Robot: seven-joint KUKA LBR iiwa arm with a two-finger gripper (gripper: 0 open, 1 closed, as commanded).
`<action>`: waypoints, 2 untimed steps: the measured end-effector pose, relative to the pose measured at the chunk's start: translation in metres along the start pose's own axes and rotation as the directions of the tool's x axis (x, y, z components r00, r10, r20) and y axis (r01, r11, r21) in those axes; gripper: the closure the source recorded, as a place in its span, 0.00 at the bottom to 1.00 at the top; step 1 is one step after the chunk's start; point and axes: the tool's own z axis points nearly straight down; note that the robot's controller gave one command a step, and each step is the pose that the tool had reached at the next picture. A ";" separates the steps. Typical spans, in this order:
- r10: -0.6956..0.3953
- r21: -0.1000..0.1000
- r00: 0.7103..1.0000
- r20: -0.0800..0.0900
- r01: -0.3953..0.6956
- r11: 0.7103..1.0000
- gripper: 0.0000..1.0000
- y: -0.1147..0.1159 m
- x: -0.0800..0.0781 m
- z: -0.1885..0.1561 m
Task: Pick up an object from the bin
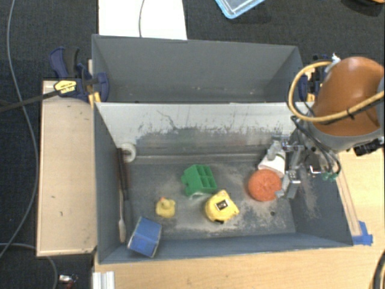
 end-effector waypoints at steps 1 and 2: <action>-0.003 0.001 1.000 0.008 0.003 1.000 0.00 0.000 -0.002 -0.004; -0.104 0.003 0.995 0.012 0.104 0.995 0.00 -0.006 0.005 0.048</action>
Offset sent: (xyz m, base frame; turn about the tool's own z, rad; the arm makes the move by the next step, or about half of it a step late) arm -0.0160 -0.0140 -0.1125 -0.2158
